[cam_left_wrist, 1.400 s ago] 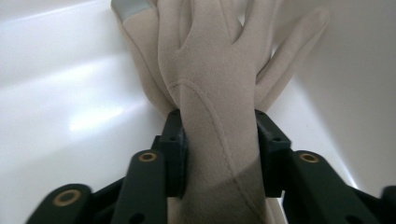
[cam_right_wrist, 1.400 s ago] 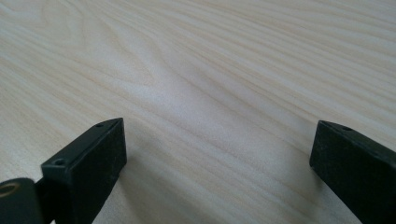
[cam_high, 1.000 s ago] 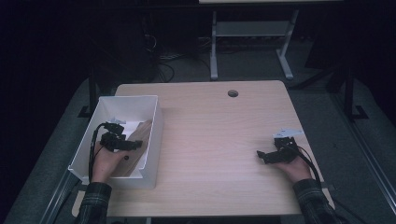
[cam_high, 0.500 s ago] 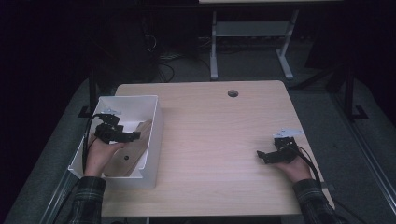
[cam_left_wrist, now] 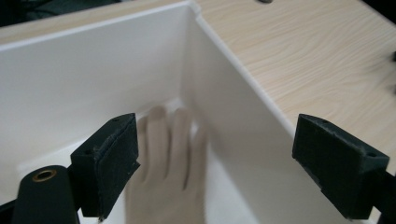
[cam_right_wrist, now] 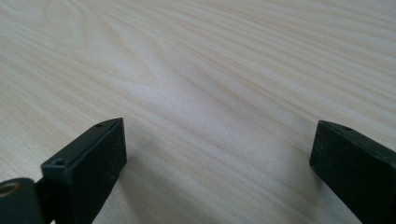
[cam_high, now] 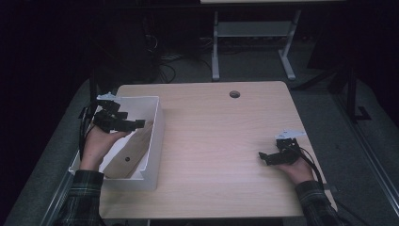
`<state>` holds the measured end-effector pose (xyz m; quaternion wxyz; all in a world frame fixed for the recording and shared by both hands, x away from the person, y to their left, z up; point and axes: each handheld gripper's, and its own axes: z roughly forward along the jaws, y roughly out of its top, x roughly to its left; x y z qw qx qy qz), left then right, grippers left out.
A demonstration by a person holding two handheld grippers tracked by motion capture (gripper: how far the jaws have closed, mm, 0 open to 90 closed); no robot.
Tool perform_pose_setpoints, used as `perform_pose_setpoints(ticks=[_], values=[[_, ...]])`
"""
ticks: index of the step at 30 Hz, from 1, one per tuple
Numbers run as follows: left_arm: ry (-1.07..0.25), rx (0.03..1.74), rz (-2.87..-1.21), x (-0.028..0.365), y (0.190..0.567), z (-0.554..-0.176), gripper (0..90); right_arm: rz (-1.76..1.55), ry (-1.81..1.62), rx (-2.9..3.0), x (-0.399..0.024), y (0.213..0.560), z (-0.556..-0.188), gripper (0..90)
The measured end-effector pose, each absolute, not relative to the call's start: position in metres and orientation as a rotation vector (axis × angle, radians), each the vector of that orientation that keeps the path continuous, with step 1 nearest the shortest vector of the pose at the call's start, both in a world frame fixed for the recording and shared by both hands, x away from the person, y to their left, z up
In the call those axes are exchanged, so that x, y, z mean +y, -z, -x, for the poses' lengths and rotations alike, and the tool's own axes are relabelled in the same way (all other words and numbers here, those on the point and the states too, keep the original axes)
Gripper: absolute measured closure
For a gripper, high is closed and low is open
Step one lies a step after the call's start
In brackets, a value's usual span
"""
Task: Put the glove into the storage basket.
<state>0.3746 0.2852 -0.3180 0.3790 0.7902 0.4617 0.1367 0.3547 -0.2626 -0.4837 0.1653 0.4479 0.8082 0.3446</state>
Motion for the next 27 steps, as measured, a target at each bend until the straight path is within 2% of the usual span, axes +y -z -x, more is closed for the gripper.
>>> perform_pose_setpoints(ticks=[14, 27], values=[[-0.305, 1.018, -2.032, 0.227, 0.292, -0.366, 13.9, -1.276, -0.982, 2.303, -0.263, 0.484, -0.355, 3.3], [-0.258, 0.910, -2.065, 0.168, 0.297, -0.363, 13.9, -1.276, -0.981, 2.303, -0.263, 0.484, -0.355, 3.3]])
